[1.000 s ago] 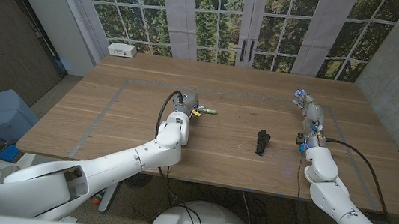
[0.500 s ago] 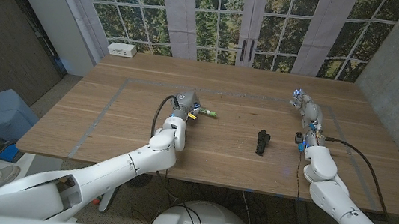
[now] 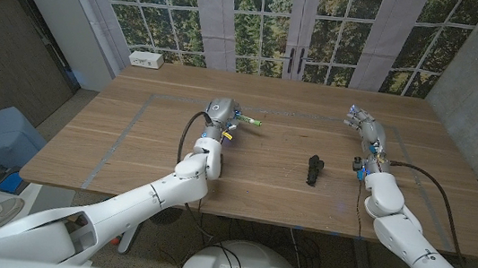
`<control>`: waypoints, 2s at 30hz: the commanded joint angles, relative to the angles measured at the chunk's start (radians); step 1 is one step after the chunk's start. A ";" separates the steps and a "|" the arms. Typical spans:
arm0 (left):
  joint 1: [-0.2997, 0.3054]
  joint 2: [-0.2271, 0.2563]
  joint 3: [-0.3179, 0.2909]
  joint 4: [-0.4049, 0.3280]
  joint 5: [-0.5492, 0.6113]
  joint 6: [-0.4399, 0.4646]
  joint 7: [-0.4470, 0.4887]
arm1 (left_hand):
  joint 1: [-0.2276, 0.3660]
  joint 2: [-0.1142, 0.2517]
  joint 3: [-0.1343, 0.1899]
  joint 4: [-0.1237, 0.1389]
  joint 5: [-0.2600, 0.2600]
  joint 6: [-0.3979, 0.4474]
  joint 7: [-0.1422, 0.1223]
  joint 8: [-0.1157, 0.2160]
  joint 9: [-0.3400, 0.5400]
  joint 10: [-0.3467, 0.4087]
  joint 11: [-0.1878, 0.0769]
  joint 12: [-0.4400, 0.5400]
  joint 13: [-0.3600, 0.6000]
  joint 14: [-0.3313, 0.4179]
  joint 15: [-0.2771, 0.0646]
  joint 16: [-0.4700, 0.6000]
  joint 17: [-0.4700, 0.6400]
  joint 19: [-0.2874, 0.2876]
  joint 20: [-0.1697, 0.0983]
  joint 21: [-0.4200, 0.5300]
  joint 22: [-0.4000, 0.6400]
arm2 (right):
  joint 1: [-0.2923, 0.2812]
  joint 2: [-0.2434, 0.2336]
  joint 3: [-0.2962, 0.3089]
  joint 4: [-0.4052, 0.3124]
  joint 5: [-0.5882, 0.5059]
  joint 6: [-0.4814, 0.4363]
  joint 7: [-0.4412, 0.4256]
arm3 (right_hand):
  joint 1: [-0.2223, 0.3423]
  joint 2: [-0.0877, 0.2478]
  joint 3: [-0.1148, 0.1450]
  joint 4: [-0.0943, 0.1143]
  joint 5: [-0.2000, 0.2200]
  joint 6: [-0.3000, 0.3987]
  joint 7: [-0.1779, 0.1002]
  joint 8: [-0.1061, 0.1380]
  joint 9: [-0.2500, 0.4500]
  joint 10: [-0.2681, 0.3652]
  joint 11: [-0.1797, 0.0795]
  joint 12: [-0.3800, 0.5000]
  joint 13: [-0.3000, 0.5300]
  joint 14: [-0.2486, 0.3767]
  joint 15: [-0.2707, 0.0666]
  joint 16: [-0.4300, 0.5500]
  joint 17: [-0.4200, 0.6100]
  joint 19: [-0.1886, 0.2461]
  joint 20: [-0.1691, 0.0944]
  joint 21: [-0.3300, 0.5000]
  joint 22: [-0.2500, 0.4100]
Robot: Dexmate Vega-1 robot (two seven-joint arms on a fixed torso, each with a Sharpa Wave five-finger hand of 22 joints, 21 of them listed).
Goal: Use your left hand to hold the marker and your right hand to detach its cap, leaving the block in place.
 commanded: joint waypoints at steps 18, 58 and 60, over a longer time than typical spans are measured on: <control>0.028 -0.009 -0.100 -0.007 -0.100 -0.208 0.120 | -0.001 -0.002 -0.012 0.011 0.063 0.036 0.032 0.032 0.173 0.257 -0.065 0.011 0.266 0.014 -0.124 0.006 0.017 0.001 -0.076 0.020 0.002 | -0.008 -0.131 -0.027 -0.237 -0.144 -0.233 -0.015 | 0.078 -0.004 0.007 0.006 0.015 0.021 -0.010 0.016 0.007 0.037 -0.011 0.016 0.017 0.083 -0.024 0.067 0.043 0.036 -0.005 0.028 0.013; -0.032 -0.016 -0.154 -0.040 -0.256 -0.275 -0.072 | 0.003 -0.005 -0.030 0.010 0.111 0.046 0.037 0.031 0.152 0.265 -0.066 0.008 0.318 0.008 -0.124 -0.003 0.026 -0.015 -0.072 0.036 0.001 | 0.059 -0.247 -0.092 -0.402 -0.257 -0.436 0.077 | 0.209 -0.035 -0.014 -0.002 0.010 0.080 -0.027 0.036 0.013 0.087 -0.040 0.045 0.055 0.117 -0.066 0.163 0.141 0.057 -0.015 0.068 0.022; -0.038 -0.014 -0.153 -0.048 -0.266 -0.254 -0.099 | 0.003 -0.005 -0.030 0.010 0.112 0.047 0.037 0.031 0.151 0.265 -0.066 0.007 0.320 0.007 -0.124 -0.003 0.026 -0.016 -0.072 0.037 0.001 | 0.066 -0.253 -0.097 -0.412 -0.266 -0.454 0.083 | 0.211 -0.036 -0.016 -0.001 0.009 0.080 -0.028 0.035 0.013 0.087 -0.041 0.045 0.056 0.115 -0.066 0.164 0.144 0.056 -0.015 0.069 0.023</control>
